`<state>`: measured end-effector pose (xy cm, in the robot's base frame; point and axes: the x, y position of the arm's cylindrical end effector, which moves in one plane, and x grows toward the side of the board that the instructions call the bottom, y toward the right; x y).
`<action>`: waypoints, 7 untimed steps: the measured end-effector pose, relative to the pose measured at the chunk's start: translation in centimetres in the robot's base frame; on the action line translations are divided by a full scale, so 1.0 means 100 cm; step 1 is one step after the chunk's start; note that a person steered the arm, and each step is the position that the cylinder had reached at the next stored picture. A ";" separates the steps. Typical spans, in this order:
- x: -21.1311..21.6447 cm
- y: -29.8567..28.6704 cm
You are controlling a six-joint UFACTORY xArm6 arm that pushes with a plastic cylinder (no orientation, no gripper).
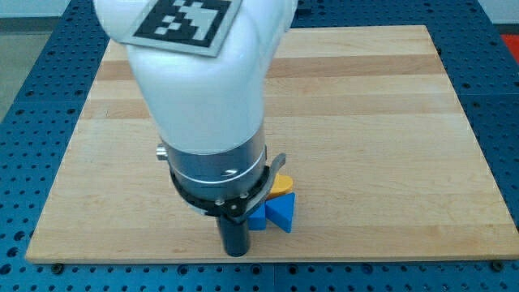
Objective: Push the blue cube to the left side
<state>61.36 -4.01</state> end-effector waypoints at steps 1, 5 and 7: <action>-0.003 0.003; -0.028 0.026; -0.043 0.046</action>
<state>57.01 0.61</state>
